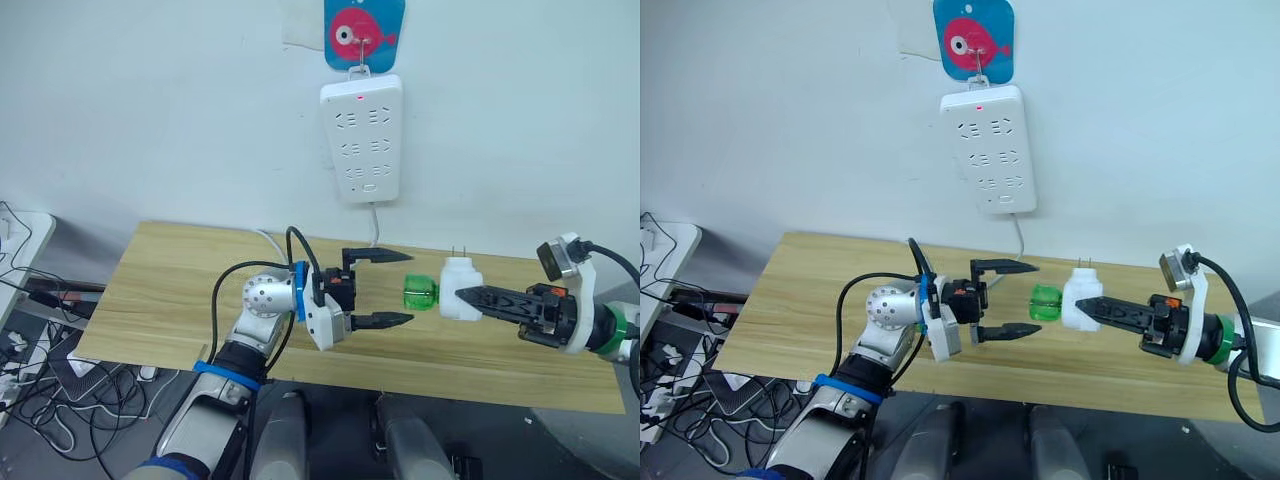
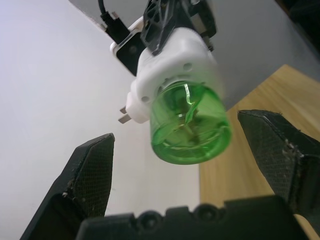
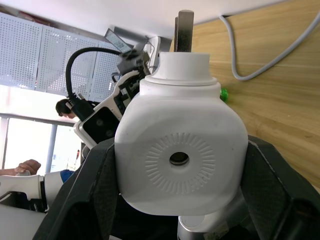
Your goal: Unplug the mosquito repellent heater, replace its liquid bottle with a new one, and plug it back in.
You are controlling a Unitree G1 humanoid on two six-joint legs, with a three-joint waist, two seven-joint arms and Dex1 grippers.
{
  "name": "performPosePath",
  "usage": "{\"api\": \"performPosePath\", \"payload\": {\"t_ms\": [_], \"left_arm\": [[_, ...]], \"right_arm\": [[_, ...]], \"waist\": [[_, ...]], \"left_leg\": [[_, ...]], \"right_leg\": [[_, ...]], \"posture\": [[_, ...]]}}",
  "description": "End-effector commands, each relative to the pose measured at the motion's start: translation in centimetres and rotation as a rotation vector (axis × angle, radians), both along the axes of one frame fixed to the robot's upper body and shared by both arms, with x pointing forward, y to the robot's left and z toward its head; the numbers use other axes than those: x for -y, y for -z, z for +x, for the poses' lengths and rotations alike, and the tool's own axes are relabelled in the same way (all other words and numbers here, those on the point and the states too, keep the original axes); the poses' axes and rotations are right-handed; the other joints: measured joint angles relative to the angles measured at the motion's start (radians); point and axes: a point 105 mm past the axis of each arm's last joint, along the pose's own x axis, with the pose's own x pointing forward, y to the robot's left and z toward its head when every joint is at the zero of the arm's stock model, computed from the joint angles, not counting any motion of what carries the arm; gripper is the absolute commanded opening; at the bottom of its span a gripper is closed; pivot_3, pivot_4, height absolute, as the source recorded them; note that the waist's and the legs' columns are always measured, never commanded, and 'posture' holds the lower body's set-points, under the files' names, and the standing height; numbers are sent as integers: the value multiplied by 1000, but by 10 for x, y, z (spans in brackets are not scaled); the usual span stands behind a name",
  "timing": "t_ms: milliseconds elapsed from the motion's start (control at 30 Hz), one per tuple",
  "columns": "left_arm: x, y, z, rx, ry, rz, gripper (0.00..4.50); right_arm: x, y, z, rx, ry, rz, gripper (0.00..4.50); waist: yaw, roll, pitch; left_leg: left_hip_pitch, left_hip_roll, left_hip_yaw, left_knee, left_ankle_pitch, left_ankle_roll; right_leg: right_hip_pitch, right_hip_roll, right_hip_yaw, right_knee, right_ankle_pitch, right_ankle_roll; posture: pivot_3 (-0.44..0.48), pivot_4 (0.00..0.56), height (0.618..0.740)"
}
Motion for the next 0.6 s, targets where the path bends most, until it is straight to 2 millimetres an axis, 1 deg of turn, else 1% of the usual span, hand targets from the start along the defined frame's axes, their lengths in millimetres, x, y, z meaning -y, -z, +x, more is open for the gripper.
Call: {"api": "performPosePath", "payload": {"t_ms": [33,233,267,300,467,533,600], "left_arm": [[7,-4,-4,38,19,-39,4467],[8,-3,-7,49,45,-38,4467],[8,-2,-8,48,51,-39,4085],[8,-2,-8,47,54,-39,3877],[8,1,-10,45,70,-21,2258],[8,1,-9,24,74,-26,2232],[9,3,-9,-67,104,-10,2233]], "right_arm": [[-7,-10,-6,41,-38,35,2981],[-8,-8,-9,37,-40,38,2981],[-8,-8,-9,36,-40,37,2981],[-8,-7,-9,36,-40,37,2981],[-8,-8,-9,37,-42,38,2981],[-8,-7,-10,37,-42,35,2981],[-8,-7,-10,37,-41,22,2981]], "waist": [[0,0,0],[-3,0,0],[-4,0,0],[-5,0,0],[-8,0,0],[-9,0,0],[-9,0,0]], "left_leg": [[0,0,0,0,0,0],[0,0,0,0,0,0],[0,0,0,0,0,0],[0,0,0,0,0,0],[0,0,0,0,0,0],[0,0,0,0,0,0],[0,0,0,0,0,0]], "right_leg": [[0,0,0,0,0,0],[0,0,0,0,0,0],[0,0,0,0,0,0],[0,0,0,0,0,0],[0,2,0,1,0,0],[0,2,0,1,0,0],[0,2,0,1,0,0]], "posture": [[89,296,740],[71,292,740],[71,292,740],[71,292,740],[70,290,740],[69,289,740],[72,285,740]]}}
